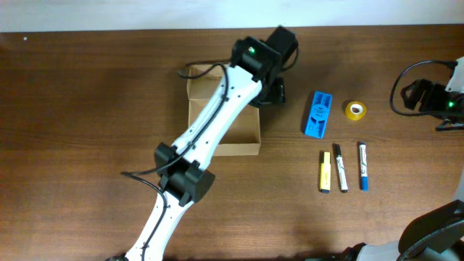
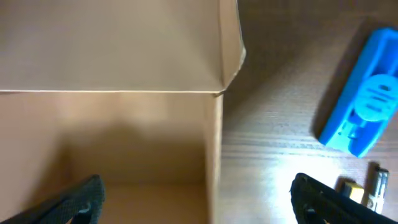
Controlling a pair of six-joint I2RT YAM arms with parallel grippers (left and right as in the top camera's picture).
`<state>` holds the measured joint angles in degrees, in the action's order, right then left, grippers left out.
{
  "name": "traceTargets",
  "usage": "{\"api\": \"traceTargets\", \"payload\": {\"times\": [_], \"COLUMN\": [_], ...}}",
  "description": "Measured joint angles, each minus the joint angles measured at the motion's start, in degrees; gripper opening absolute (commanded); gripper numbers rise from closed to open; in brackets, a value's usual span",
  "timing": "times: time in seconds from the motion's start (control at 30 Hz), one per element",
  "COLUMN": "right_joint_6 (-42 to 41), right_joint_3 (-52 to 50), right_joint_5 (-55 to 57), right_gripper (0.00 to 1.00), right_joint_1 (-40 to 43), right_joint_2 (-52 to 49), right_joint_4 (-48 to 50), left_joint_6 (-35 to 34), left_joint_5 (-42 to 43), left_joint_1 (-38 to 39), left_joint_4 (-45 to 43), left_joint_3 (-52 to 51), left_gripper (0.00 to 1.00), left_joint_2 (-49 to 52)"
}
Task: Pack container
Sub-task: 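Drag the cardboard box with the left gripper to table center, then lower the right gripper onto the blue duster and grasp it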
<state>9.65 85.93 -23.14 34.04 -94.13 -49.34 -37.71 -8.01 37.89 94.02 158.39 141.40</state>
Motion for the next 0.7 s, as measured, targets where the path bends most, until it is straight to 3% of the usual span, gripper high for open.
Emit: {"api": "traceTargets", "payload": {"times": [0.13, 0.3, 0.7], "right_joint_6": [0.0, 0.0, 0.0], "right_joint_3": [0.0, 0.0, 0.0], "right_joint_5": [-5.7, -9.2, -10.4], "right_gripper": [0.99, 0.99, 0.99], "right_joint_1": [0.0, -0.3, -7.6], "right_joint_2": [0.0, 0.0, 0.0], "right_joint_4": [-0.2, -1.4, -4.3], "left_joint_6": [5.3, 10.4, 18.2], "left_joint_5": [-2.3, -3.3, -4.5], "left_joint_1": [-1.0, -6.7, -36.0], "left_joint_4": [2.2, 2.4, 2.4], "left_joint_3": [9.0, 11.3, 10.4], "left_gripper": [0.95, 1.0, 1.0], "left_joint_2": [-0.9, -5.3, -10.6]}}
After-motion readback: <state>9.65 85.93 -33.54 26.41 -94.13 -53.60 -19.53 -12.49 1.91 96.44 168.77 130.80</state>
